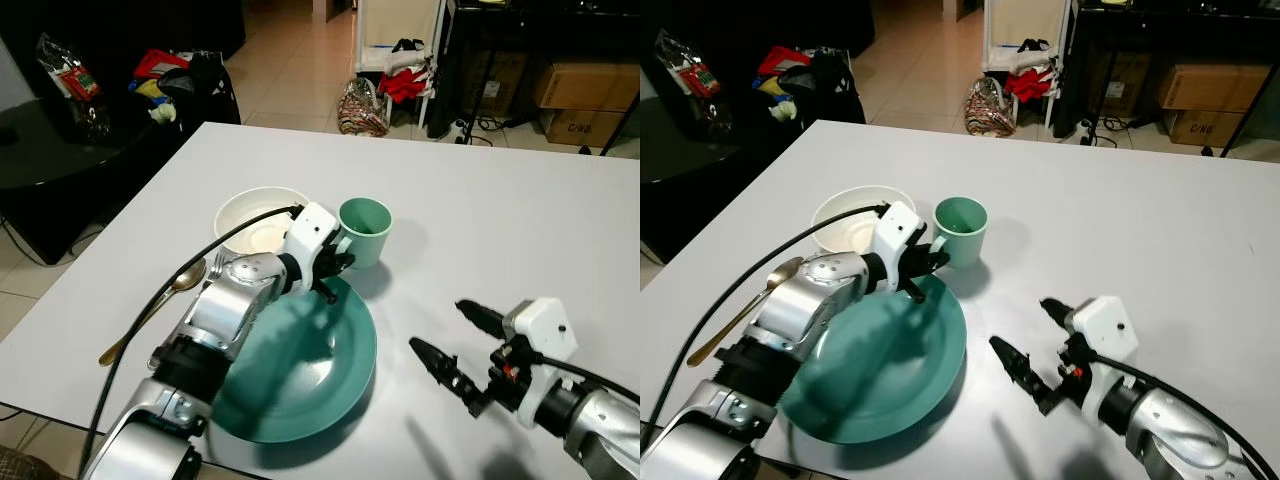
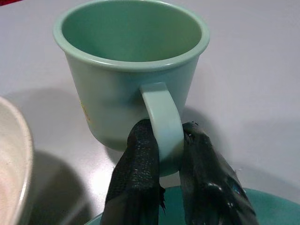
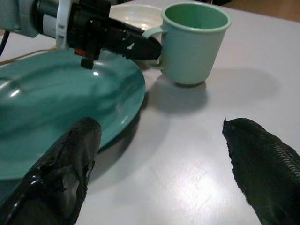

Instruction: Setting the table

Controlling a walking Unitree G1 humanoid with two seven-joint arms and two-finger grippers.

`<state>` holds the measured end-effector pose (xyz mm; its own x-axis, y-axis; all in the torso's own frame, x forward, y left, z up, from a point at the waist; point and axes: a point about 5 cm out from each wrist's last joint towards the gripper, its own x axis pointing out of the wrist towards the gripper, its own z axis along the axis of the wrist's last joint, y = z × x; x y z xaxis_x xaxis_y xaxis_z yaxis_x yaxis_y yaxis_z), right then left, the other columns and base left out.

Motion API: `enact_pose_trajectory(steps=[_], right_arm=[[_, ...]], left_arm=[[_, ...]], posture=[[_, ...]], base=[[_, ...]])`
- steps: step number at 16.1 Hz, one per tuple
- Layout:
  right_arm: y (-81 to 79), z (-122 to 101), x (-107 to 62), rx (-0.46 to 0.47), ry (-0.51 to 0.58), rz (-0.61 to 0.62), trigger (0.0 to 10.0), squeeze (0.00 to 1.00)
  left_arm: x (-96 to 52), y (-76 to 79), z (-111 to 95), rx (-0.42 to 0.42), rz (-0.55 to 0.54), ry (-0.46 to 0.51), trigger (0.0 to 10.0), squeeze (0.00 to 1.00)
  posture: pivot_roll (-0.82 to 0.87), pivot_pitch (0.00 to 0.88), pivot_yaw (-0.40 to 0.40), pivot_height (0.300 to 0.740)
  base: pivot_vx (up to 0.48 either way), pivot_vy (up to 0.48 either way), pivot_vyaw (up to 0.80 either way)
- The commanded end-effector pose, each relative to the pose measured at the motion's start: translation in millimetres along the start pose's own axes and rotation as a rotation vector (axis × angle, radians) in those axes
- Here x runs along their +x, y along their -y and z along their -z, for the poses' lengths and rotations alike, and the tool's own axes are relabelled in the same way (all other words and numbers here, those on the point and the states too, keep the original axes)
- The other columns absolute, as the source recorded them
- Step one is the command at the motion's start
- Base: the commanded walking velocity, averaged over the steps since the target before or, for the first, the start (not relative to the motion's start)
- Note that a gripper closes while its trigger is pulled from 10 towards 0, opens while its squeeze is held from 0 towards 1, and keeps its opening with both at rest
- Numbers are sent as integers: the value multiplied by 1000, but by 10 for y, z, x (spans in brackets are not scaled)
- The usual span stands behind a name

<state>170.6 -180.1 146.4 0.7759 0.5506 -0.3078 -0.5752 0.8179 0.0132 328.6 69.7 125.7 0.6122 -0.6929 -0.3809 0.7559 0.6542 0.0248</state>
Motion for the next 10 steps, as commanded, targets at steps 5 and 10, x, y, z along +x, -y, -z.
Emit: enact_pose_trajectory(steps=[5, 10], right_arm=[[-15, -37, -20, -3, 10, -8, 10000, 0], [-15, -24, -12, -2, 8, -5, 10000, 0]], left_arm=[[127, -56, -5, -12, -57, -18, 10000, 1000], [162, -78, 22, -15, -69, -18, 10000, 1000]], posture=[[-78, 0, 86, 740], [-77, 0, 87, 740]], base=[[0, 0, 0], [0, 0, 0]])
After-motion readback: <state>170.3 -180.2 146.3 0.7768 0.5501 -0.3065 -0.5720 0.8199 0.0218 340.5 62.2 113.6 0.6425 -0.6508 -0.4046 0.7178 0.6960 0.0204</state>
